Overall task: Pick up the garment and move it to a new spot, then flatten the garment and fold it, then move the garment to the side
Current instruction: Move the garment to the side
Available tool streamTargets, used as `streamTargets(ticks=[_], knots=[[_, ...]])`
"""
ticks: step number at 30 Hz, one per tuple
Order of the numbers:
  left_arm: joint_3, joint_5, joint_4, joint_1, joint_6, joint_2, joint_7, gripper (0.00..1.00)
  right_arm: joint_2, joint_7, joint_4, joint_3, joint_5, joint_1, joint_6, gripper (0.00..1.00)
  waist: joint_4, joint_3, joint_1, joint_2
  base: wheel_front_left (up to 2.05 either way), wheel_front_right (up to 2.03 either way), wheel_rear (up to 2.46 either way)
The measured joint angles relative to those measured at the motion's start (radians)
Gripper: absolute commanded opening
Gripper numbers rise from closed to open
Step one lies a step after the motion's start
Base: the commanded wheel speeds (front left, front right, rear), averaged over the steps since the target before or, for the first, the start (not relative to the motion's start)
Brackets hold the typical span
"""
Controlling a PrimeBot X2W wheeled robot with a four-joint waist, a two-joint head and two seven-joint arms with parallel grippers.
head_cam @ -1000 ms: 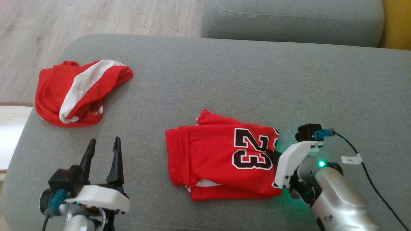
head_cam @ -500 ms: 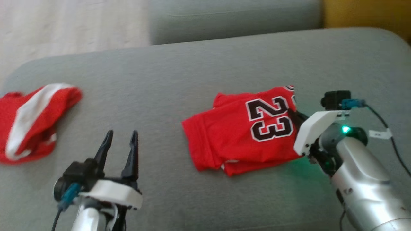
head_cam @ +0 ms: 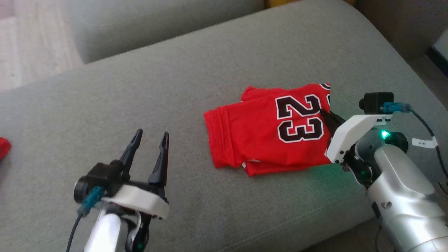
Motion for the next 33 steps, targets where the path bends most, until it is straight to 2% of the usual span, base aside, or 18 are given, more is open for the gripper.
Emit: streamTargets(ticks=[4, 11, 15, 20, 26, 31, 33], knots=[[0.002, 0.007, -0.002, -0.033, 0.001, 0.003, 0.000, 1.00, -0.004, -0.027, -0.025, 0.029, 0.008, -0.035, 0.000, 0.00, -0.008, 0.050, 0.0000, 0.0000, 0.00, 0.00, 0.00], [-0.001, 0.030, -0.004, -0.080, 0.000, 0.027, 0.006, 1.00, -0.064, -0.061, -0.018, 0.051, 0.023, -0.256, 0.000, 0.00, 0.014, 0.153, 0.0000, 0.0000, 0.00, 0.00, 0.00], [-0.002, 0.047, -0.024, -0.125, 0.000, 0.047, 0.023, 1.00, -0.120, -0.061, 0.058, 0.048, 0.037, -0.390, 0.000, 0.00, 0.044, 0.226, 0.0001, 0.0000, 0.00, 0.00, 0.00], [-0.003, 0.050, -0.038, -0.149, 0.003, 0.059, 0.028, 1.00, -0.183, -0.085, 0.158, 0.018, 0.042, -0.470, 0.000, 0.00, 0.086, 0.303, 0.0002, 0.0000, 0.00, 0.00, 0.00], [-0.003, 0.050, -0.046, -0.149, 0.008, 0.068, 0.028, 1.00, -0.219, -0.107, 0.284, -0.021, 0.036, -0.542, 0.000, 0.00, 0.112, 0.357, 0.0003, 0.0000, 0.00, 0.00, 0.00], [-0.006, 0.050, -0.046, -0.154, 0.012, 0.067, 0.028, 1.00, -0.240, -0.135, 0.421, -0.053, -0.037, -0.590, 0.000, 0.00, 0.113, 0.366, 0.0002, 0.0000, 0.00, 0.00, 0.00], [-0.007, 0.050, -0.044, -0.160, 0.012, 0.067, 0.028, 1.00, -0.241, -0.151, 0.466, -0.061, -0.070, -0.611, 0.000, 0.55, 0.113, 0.365, 0.0002, 0.0000, 0.00, 0.00, 0.00]])
